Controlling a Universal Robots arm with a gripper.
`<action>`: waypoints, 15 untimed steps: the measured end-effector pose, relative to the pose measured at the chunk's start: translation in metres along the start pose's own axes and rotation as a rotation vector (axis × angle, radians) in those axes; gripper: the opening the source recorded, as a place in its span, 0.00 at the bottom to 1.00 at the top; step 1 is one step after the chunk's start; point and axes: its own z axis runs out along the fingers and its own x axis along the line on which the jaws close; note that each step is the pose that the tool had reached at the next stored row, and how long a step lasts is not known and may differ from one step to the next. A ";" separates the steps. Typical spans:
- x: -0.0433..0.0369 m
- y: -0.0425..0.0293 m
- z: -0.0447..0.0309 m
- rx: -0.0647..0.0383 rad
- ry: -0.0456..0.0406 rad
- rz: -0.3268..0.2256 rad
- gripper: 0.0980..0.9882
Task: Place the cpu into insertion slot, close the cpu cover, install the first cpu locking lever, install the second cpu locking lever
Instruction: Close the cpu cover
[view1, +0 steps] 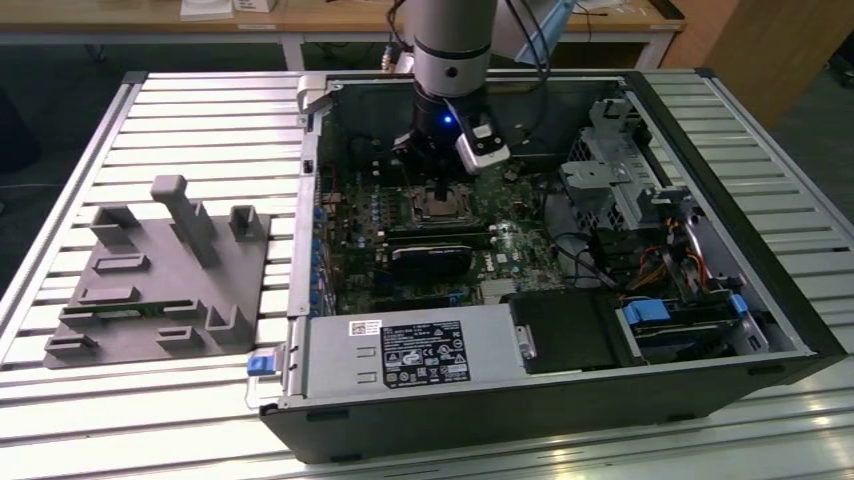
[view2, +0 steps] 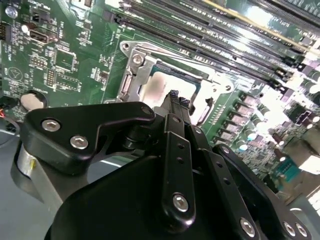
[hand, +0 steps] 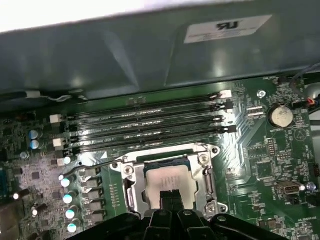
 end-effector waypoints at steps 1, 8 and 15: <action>0.0015 -0.0006 0.0004 0.000 0.0001 -0.003 0.01; 0.0102 -0.0048 0.0045 -0.001 0.0006 -0.024 0.01; 0.0247 -0.0078 0.0098 -0.001 0.0011 -0.046 0.01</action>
